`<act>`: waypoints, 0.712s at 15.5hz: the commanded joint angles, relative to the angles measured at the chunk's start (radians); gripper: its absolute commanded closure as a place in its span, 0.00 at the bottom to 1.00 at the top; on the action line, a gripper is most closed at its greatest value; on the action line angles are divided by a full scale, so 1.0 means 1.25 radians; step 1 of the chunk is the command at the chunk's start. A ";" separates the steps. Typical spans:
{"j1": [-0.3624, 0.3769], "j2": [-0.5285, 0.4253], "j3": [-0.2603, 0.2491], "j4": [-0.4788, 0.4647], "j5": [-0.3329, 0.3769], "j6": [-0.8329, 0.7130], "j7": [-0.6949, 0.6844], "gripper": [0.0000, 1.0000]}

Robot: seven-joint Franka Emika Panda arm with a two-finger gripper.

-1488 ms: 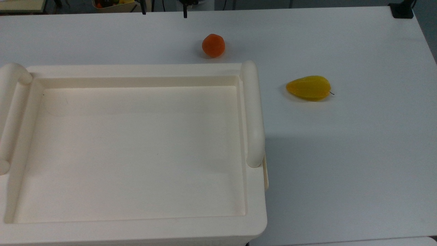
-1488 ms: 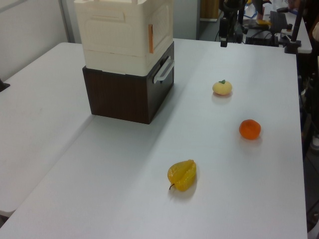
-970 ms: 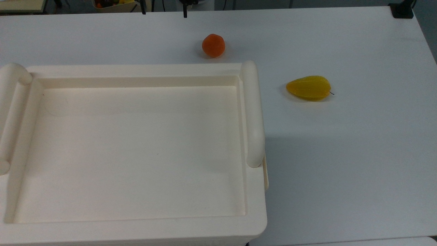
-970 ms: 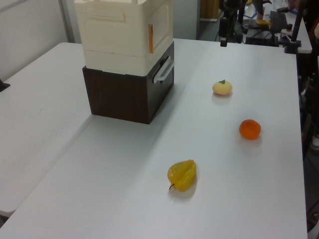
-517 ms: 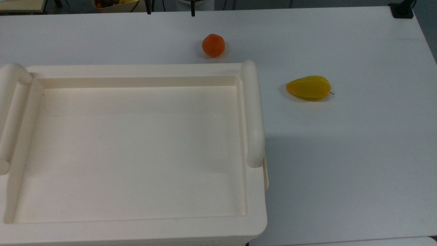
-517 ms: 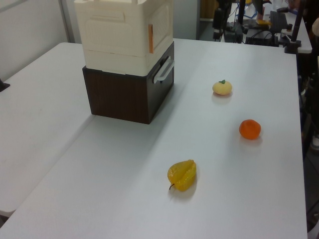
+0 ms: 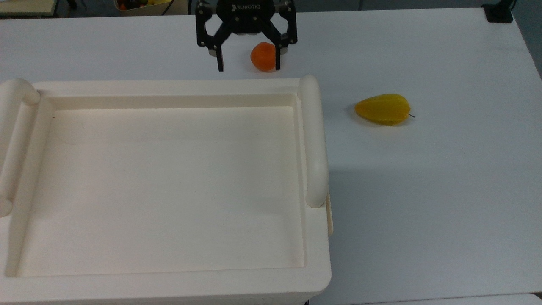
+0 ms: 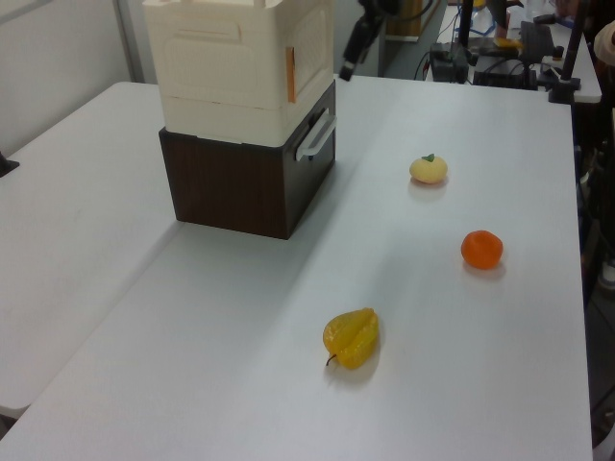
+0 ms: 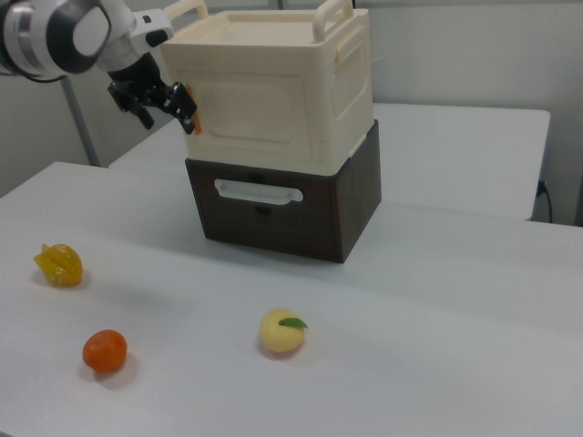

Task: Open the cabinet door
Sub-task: 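Lower the gripper onto the door's orange handle strip and close it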

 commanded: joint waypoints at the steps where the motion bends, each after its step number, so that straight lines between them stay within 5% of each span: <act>1: 0.021 0.044 -0.004 0.021 -0.002 0.128 0.048 0.03; 7: 0.022 0.083 -0.005 0.021 -0.003 0.251 0.047 0.04; 11: 0.023 0.088 -0.005 0.020 -0.042 0.293 0.041 0.18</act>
